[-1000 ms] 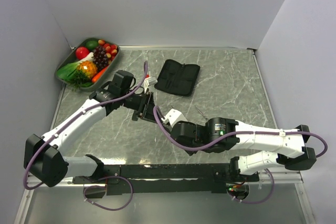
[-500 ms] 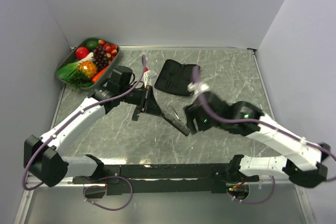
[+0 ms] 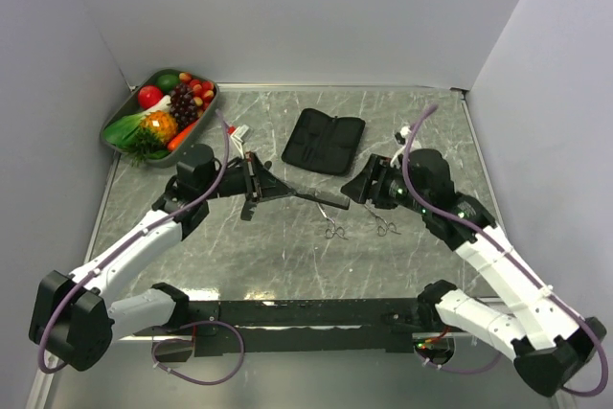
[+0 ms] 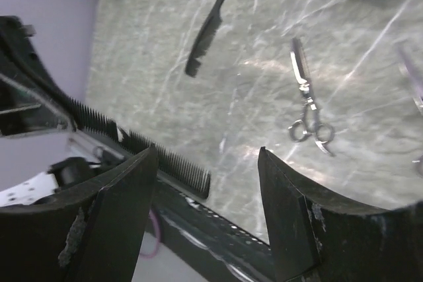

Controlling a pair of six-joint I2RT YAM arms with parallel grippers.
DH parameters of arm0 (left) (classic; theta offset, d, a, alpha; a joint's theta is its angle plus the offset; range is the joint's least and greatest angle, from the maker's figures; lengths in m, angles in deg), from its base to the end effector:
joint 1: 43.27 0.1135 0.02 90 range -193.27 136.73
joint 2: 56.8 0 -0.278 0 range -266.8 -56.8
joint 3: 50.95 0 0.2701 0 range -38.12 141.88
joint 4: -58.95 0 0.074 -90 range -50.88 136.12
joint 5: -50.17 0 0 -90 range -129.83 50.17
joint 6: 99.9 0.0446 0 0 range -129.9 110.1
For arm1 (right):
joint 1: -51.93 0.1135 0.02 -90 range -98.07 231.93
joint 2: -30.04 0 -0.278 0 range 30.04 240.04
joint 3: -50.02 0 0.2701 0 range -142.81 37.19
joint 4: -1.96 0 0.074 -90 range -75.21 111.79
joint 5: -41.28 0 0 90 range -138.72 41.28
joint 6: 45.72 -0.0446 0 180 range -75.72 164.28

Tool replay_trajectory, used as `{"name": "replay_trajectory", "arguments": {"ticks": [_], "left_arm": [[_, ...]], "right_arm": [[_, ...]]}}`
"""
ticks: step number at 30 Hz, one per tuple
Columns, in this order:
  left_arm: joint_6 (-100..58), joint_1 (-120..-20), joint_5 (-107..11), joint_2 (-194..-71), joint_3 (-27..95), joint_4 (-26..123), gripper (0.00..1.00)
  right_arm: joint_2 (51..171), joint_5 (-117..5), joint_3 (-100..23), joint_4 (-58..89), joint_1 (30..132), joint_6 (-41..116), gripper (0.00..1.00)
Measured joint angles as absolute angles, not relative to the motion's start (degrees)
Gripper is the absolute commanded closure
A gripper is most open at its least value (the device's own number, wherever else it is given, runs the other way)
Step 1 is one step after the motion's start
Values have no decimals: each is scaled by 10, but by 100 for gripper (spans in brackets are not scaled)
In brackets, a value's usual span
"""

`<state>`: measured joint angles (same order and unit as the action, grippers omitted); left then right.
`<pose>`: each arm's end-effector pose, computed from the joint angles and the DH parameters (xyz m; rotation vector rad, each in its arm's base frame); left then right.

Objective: Sort the hair-cutting tools

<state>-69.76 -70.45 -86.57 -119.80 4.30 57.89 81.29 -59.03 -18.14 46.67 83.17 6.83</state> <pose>0.2207 -0.1498 0.3088 0.1422 2.0446 -1.7364 0.1743 0.1151 0.3539 -0.0004 2.1795 0.9028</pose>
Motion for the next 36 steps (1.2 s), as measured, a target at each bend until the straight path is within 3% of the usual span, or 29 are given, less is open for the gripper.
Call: {"name": "replay_trajectory", "arguments": {"ticks": [5,14,21,36], "left_arm": [[-756,-692,-863,-1187,13,656,99],[-816,-673,-862,-1156,-40,755,99],[-835,-668,-862,-1154,-63,783,99],[-847,-635,-871,-1147,-81,822,99]], "right_arm": [[768,-656,-105,371,800,33,32],[758,-769,-17,178,772,-28,48],[768,-832,-9,107,770,-61,63],[785,-880,-9,75,768,-84,72]]}}
